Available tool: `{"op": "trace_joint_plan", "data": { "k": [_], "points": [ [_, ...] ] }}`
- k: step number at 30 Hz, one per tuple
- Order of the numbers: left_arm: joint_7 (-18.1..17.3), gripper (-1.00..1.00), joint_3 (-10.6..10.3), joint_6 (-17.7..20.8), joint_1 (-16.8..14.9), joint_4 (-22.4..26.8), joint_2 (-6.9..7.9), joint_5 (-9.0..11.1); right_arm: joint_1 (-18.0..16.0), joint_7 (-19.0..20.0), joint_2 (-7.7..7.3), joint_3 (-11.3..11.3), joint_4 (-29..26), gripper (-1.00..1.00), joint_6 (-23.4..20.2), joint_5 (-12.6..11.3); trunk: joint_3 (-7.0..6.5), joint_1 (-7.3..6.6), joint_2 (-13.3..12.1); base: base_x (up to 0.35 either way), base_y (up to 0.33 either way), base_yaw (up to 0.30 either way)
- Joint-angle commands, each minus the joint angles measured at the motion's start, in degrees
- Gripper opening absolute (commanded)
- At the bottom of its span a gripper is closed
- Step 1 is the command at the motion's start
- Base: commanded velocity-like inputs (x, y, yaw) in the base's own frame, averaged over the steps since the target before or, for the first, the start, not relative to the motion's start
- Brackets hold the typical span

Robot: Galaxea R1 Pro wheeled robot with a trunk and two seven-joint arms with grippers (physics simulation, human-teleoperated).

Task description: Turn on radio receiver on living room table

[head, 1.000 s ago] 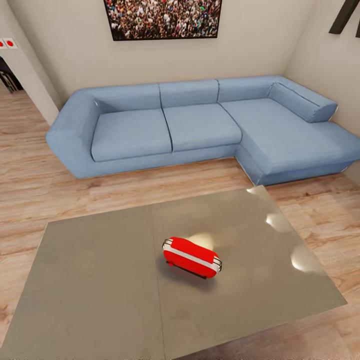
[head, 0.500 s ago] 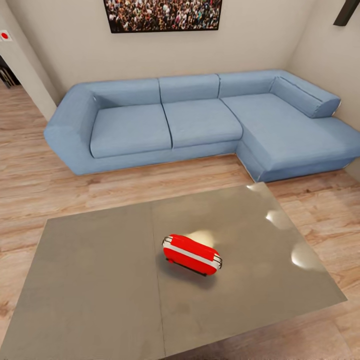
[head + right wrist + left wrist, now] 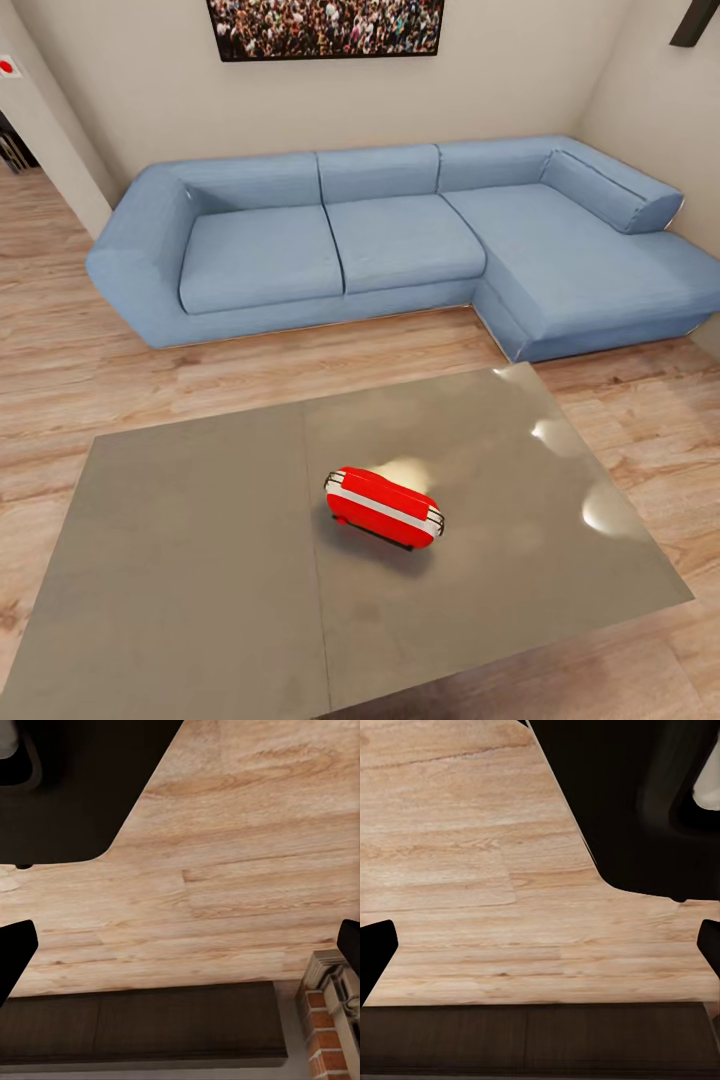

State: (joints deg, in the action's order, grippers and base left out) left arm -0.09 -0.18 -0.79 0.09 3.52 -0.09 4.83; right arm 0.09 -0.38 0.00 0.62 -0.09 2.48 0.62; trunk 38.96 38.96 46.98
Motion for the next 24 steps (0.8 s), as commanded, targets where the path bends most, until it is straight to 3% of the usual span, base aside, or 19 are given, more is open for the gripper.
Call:
{"op": "trace_joint_plan", "data": {
  "k": [1,19,24],
  "points": [
    [0.0,1.00,0.0,0.0,0.0,0.0,0.00,0.0,0.0,0.0,0.00,0.0,0.0,1.00,0.0,0.0,0.00,0.00,0.0,0.000,0.000,0.000],
    [-0.1,1.00,0.0,-0.1,0.0,0.2,-0.32,0.0,0.0,-0.1,-0.03,-0.2,0.0,1.00,0.3,-0.3,0.00,0.00,0.0,0.000,0.000,0.000],
    [-0.1,1.00,-0.1,-0.4,0.0,3.2,-0.05,-0.1,0.0,-0.1,-0.63,-0.1,-2.2,1.00,0.3,-0.1,0.00,0.00,0.0,0.000,0.000,0.000]
  ]
}}
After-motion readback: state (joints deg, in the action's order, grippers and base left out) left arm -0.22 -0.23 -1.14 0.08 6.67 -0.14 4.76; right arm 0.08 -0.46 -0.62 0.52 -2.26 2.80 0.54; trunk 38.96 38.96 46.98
